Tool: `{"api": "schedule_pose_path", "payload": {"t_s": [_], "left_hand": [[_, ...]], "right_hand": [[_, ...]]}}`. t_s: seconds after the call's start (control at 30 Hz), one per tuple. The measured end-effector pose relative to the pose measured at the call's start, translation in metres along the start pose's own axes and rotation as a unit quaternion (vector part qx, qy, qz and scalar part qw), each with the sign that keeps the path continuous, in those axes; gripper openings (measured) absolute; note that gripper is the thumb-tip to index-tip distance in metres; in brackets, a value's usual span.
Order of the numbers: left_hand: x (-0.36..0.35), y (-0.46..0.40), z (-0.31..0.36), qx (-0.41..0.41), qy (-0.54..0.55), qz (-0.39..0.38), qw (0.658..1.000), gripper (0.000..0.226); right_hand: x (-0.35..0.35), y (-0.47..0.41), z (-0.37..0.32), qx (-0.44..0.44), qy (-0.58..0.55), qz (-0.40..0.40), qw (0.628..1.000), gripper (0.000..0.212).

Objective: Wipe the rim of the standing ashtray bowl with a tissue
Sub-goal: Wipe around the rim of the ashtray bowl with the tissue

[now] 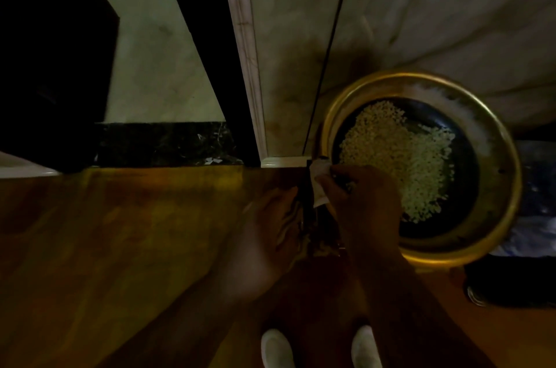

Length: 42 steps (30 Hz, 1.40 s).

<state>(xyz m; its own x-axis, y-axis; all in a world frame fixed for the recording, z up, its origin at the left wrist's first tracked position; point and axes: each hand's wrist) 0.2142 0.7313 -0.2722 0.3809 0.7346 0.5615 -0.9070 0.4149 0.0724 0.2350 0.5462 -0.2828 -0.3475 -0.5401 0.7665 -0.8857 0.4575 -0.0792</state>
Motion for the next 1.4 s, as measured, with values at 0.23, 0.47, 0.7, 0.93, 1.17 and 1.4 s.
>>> {"api": "schedule_pose_path", "payload": {"t_s": [0.23, 0.47, 0.7, 0.93, 1.17, 1.4], "left_hand": [[-0.003, 0.005, 0.003, 0.004, -0.024, -0.017, 1.000, 0.058], [-0.009, 0.008, -0.002, 0.022, -0.022, -0.020, 0.999, 0.055], [-0.016, 0.010, 0.001, 0.023, -0.032, -0.025, 0.999, 0.054], [-0.028, 0.011, 0.012, 0.033, -0.043, -0.012, 0.998, 0.045], [-0.046, 0.011, 0.017, 0.043, -0.055, -0.003, 0.998, 0.037], [-0.061, 0.015, 0.019, 0.063, -0.026, 0.055, 0.996, 0.029]], "right_hand": [[0.000, -0.001, 0.000, 0.002, -0.023, 0.009, 1.000, 0.028], [0.006, 0.015, 0.007, 0.055, 0.018, 0.006, 0.998, 0.026], [0.037, 0.044, 0.050, 0.154, 0.092, 0.014, 0.984, 0.019], [0.078, 0.051, 0.096, 0.280, 0.094, 0.026, 0.955, 0.030], [0.117, 0.037, 0.156, 0.301, 0.041, -0.075, 0.950, 0.039], [0.139, 0.027, 0.185, 0.306, 0.059, -0.032, 0.950, 0.051]]}}
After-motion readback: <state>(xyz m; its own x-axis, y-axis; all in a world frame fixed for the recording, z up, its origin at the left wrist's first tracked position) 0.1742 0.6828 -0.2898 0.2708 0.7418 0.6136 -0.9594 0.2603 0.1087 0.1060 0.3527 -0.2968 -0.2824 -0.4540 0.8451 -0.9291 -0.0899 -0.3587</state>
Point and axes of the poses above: each hand's wrist, its own y-axis away from the middle knuckle, its own x-axis out of the back of the hand, z = x × y, and after that the axes turned 4 degrees about y, right-handed
